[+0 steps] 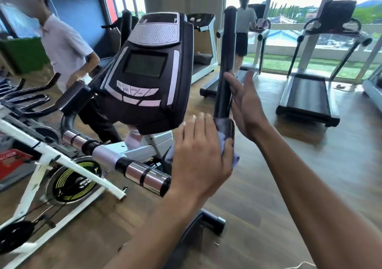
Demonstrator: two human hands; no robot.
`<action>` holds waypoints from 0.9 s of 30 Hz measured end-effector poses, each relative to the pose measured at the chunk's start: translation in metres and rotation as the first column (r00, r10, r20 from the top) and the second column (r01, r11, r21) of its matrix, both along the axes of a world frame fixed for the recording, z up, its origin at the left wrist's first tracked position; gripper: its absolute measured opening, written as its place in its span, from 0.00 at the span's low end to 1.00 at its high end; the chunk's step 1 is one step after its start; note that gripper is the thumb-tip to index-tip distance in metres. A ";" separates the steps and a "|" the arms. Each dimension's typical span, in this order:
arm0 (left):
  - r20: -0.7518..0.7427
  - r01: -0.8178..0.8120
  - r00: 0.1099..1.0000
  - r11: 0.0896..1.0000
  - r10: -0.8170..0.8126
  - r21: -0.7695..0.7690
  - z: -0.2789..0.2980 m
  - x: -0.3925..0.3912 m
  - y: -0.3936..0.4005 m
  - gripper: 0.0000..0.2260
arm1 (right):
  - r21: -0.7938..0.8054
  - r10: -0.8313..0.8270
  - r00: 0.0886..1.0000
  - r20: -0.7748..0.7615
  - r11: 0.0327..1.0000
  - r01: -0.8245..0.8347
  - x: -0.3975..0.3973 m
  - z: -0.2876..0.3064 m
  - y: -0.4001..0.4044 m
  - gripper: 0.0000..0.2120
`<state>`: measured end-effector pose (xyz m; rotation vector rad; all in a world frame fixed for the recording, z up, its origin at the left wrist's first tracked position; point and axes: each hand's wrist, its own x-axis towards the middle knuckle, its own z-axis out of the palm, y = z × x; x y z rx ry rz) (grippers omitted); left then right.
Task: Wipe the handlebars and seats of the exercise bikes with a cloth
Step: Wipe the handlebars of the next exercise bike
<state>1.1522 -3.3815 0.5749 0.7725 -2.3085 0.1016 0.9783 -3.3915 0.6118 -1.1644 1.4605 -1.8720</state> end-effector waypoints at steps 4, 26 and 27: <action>0.063 -0.085 0.994 0.993 0.091 -0.082 0.011 -0.023 -0.010 0.27 | -0.037 0.018 1.000 0.007 0.999 -0.018 -0.001 -0.004 0.002 0.34; -0.372 0.089 0.923 0.995 -0.097 -0.038 0.005 -0.002 -0.004 0.26 | 0.046 0.021 0.966 -0.260 0.999 -0.009 -0.021 -0.006 0.011 0.32; -0.268 0.153 0.946 0.980 -0.182 -0.124 0.018 -0.005 -0.011 0.28 | 0.039 0.028 0.970 -0.240 0.999 -0.019 -0.023 -0.006 0.011 0.31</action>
